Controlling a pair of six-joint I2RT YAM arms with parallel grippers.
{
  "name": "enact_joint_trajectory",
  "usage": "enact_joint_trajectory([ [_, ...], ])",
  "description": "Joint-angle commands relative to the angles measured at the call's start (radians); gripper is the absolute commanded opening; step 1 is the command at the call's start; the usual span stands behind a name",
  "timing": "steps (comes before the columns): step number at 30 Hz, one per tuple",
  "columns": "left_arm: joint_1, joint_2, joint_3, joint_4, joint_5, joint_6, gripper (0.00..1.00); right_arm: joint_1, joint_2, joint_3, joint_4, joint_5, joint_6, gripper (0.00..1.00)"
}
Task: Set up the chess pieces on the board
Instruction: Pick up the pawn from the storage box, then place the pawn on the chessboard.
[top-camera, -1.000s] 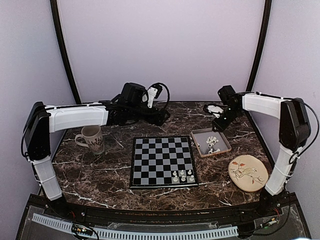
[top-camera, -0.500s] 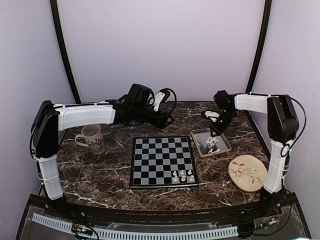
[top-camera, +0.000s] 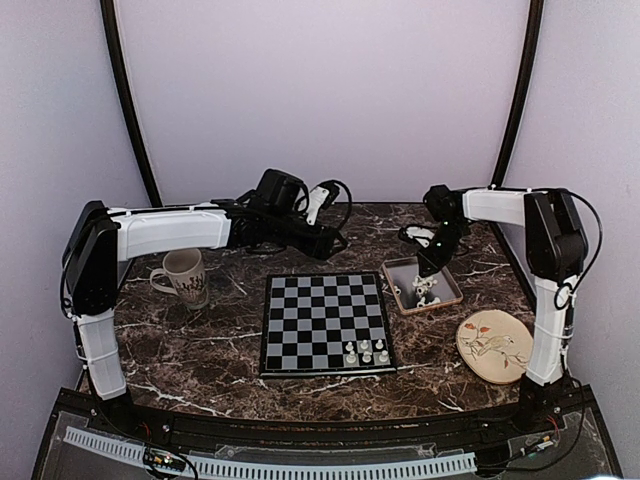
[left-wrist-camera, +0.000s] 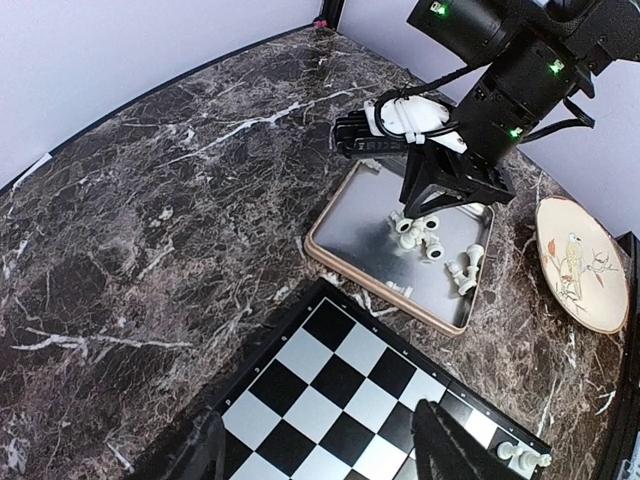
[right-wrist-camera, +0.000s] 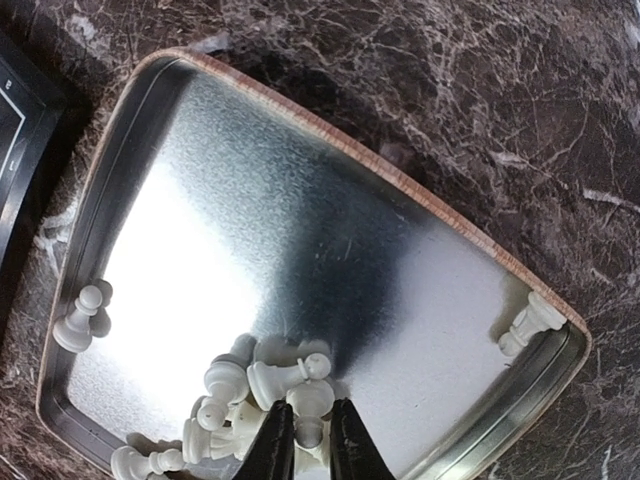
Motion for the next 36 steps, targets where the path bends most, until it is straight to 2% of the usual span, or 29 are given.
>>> enact_joint_trajectory([
  [1,-0.001,-0.014,0.021,-0.024,0.010,-0.012,0.66,-0.001,0.012,0.034,-0.032,-0.020,0.014,0.11],
  [7,-0.002,-0.024,0.009,-0.024,0.005,-0.015,0.66,-0.002,-0.006,0.060,-0.048,-0.032,0.020,0.00],
  [17,0.000,-0.047,-0.024,-0.027,-0.020,-0.013,0.66,-0.006,-0.078,0.110,-0.070,-0.074,0.040,0.00],
  [22,0.008,-0.105,-0.095,-0.013,-0.114,-0.079,0.66,0.024,-0.131,0.097,-0.066,-0.108,0.027,0.00],
  [30,0.091,-0.217,-0.200,-0.047,-0.109,-0.173,0.65,0.246,-0.203,0.054,-0.050,-0.088,-0.059,0.00],
  [36,0.119,-0.297,-0.232,-0.121,-0.176,-0.174,0.65,0.431,-0.153,0.073,-0.072,-0.107,-0.098,0.01],
])
